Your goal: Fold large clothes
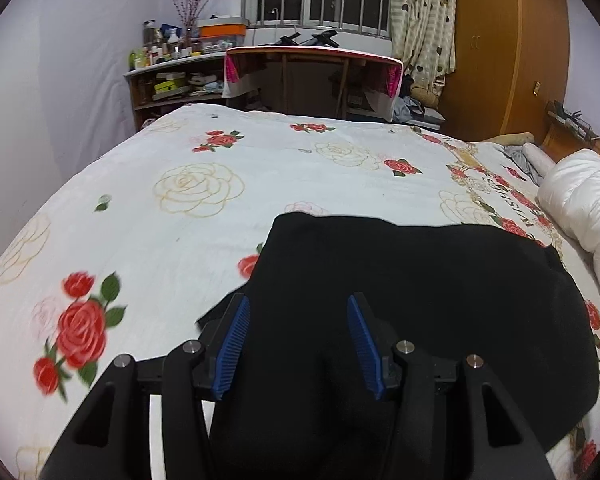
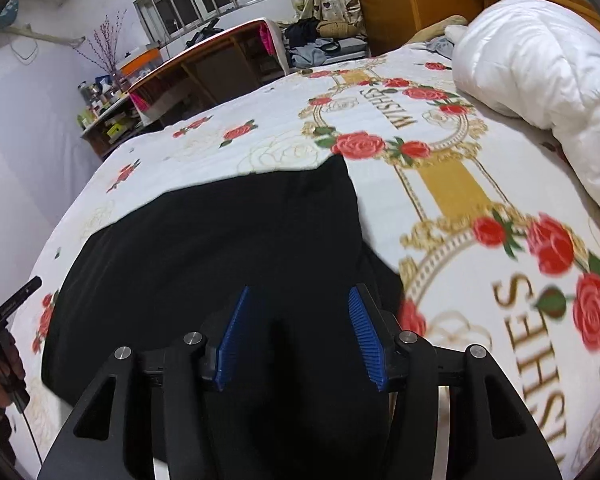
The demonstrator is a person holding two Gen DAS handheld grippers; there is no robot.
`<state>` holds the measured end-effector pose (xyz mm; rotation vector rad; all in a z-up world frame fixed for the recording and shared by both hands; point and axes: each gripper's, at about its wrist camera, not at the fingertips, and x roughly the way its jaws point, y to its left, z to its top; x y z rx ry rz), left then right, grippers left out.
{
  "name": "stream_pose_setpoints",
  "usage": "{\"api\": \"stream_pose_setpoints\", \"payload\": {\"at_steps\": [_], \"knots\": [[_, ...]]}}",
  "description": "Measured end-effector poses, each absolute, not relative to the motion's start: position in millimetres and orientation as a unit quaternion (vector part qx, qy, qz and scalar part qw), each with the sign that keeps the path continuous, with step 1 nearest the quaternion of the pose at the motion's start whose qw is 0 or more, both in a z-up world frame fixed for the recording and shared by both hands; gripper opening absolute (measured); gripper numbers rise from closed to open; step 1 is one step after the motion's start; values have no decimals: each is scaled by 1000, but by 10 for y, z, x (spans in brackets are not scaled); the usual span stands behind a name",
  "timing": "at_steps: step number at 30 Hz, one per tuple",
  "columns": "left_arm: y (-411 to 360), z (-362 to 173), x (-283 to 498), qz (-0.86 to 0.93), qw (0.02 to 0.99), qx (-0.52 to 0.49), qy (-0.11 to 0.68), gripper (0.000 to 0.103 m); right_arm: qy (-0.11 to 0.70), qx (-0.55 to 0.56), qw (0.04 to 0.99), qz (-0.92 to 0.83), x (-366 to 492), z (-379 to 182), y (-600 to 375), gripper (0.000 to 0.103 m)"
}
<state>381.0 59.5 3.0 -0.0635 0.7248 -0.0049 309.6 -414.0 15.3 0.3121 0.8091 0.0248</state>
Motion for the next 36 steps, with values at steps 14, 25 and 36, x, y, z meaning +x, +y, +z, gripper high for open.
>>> {"api": "stream_pose_setpoints", "payload": {"at_steps": [14, 25, 36], "knots": [[569, 170, 2825, 5, 938, -23, 346, 54, 384, 134, 913, 29, 2203, 271, -3871, 56], [703, -31, 2532, 16, 929, -42, 367, 59, 376, 124, 918, 31, 1959, 220, -3843, 66], [1002, -307, 3025, 7, 915, -79, 395, 66, 400, 165, 901, 23, 2227, -79, -4167, 75]]}}
